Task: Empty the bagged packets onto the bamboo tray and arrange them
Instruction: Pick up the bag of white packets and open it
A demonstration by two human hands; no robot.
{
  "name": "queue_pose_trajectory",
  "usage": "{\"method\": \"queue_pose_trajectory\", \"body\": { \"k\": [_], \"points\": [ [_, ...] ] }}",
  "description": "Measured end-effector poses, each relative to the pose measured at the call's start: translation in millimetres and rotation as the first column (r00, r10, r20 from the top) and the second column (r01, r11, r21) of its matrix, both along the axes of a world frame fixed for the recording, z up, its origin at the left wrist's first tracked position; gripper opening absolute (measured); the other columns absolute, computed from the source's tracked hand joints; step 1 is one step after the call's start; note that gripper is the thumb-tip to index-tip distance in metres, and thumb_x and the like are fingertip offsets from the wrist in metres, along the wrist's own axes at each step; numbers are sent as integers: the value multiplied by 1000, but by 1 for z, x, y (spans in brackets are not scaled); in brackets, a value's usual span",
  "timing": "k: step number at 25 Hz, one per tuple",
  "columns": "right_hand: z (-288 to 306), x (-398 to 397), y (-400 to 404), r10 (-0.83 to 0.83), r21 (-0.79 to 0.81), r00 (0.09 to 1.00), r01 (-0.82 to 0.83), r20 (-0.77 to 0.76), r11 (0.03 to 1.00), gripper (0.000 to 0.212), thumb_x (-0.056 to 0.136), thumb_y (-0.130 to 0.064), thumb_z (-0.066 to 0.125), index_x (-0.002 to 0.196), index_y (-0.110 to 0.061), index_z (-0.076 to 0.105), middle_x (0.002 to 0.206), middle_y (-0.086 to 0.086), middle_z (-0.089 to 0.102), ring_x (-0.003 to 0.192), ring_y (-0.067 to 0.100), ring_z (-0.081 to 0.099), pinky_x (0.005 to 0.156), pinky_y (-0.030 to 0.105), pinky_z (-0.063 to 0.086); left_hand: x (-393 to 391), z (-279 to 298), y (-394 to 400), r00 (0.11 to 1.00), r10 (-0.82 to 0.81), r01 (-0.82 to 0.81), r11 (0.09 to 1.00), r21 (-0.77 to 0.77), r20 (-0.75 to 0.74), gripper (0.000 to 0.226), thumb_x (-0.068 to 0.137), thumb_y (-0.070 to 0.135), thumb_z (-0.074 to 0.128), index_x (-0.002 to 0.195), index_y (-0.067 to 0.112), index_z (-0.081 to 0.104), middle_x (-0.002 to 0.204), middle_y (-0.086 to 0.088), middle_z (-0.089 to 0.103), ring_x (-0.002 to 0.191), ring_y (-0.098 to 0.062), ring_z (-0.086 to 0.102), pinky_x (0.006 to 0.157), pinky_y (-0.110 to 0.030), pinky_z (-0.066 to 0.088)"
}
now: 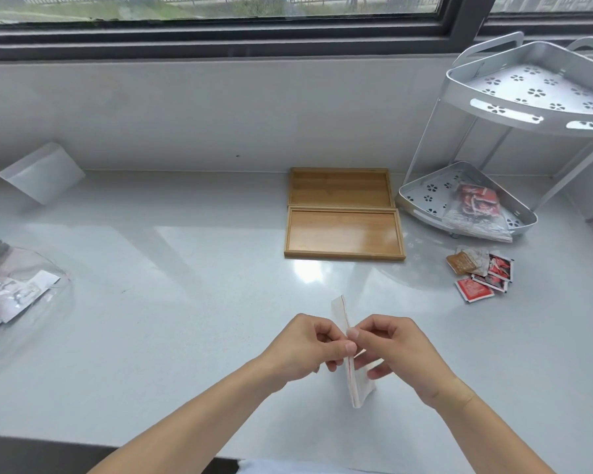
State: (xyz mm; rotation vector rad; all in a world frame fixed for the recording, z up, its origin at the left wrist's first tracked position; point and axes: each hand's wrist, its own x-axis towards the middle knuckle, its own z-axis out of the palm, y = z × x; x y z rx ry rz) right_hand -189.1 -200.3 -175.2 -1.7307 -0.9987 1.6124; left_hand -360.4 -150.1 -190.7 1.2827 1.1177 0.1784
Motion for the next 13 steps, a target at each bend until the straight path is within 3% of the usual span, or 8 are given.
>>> {"method": "queue_pose_trajectory", "body": {
  "k": [4,7,10,13],
  "points": [
    [-1,4,1,6,2,1000,-6,13,1000,19,92,-20,65,87,-2,68,83,12,77,76,22,74,57,28,53,-4,-4,2,998,19,-17,999,-33,59,16,86,26,74,77,14,68,67,2,68,62,-13,62,54,-21,40],
    [0,3,3,57,13,989,-59,136,998,14,89,-18,63,79,-9,68,76,10,75,67,19,72,51,28,50,-5,-4,2,997,2,1,999,-36,81,13,89,22,70,77,15,66,69,1,67,65,-14,61,54,-21,41],
    [1,2,4,178,14,946,-189,272,982,16,85,-22,59,72,-16,67,71,5,72,56,11,64,47,26,43,-3,-1,2,998,-19,18,999,34,54,13,89,21,67,77,15,67,69,3,66,66,-12,61,56,-23,44],
    [2,1,4,182,63,925,-214,332,975,18,83,-24,58,68,-16,66,63,3,68,49,7,54,49,21,39,-2,3,3,1000,-31,31,994,105,-2,14,86,23,66,77,13,68,68,5,66,65,-9,62,56,-25,45]
  ]
}}
